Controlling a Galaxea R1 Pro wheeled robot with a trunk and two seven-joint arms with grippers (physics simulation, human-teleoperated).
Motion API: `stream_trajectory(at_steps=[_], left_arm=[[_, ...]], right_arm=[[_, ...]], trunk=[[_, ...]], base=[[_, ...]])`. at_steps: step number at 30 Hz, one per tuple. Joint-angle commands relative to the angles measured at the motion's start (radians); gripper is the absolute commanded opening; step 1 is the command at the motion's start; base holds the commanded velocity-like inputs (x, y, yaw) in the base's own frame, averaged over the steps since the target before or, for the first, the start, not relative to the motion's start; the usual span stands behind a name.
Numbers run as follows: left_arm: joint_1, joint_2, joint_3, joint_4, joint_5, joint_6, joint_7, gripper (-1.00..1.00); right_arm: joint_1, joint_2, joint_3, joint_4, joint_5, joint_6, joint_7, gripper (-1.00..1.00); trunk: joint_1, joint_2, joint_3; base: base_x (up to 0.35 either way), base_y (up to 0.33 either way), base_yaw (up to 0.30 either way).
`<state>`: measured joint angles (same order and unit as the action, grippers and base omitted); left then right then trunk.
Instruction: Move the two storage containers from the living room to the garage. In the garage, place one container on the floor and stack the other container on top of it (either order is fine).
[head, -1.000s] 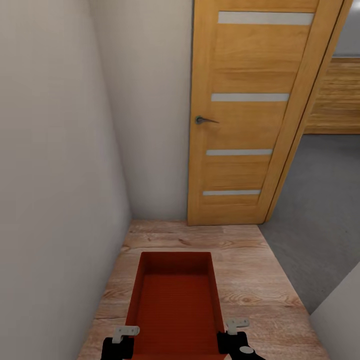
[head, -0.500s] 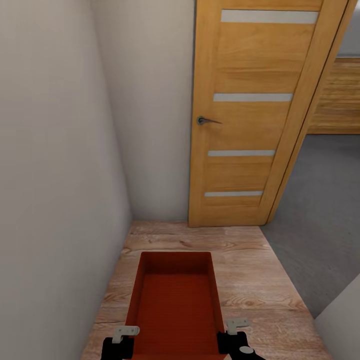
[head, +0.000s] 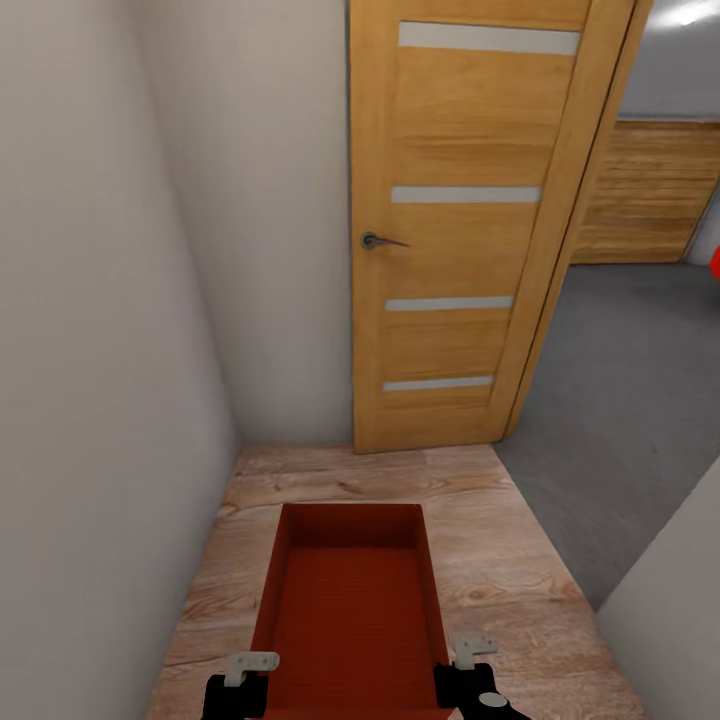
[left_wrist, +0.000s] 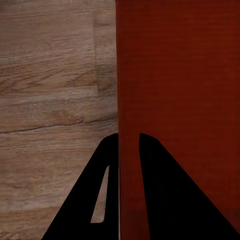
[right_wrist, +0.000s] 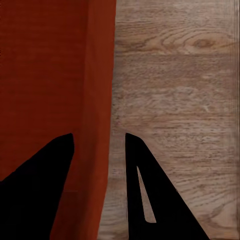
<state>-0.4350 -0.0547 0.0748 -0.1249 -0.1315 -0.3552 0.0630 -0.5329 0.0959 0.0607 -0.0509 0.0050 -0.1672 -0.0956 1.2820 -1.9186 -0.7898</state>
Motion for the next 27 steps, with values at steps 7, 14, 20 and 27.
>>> stream_trajectory(at_steps=[7,14,20,27], left_arm=[[-0.001,0.000,0.031,-0.001,-0.011,-0.004,0.014,-1.00],[-0.001,0.000,0.031,-0.001,-0.011,-0.004,0.014,-1.00],[-0.001,0.000,0.031,-0.001,-0.011,-0.004,0.014,-1.00],[-0.001,0.000,0.031,-0.001,-0.011,-0.004,0.014,-1.00]], right_arm=[[-0.001,0.000,-0.001,0.002,-0.003,-0.003,-0.009,-1.00],[-0.001,0.000,-0.001,0.002,-0.003,-0.003,-0.009,-1.00],[-0.001,0.001,-0.001,0.002,-0.003,-0.003,-0.009,-1.00],[-0.001,0.000,-0.001,0.002,-0.003,-0.003,-0.009,-1.00]], trunk=[[0.000,0.000,-0.001],[0.000,0.000,-0.001],[0.000,0.000,-0.001],[0.000,0.000,-0.001]], base=[[0.000,0.000,-0.261],[0.000,0.000,-0.252],[0.046,0.030,-0.106],[0.236,0.190,-0.013]])
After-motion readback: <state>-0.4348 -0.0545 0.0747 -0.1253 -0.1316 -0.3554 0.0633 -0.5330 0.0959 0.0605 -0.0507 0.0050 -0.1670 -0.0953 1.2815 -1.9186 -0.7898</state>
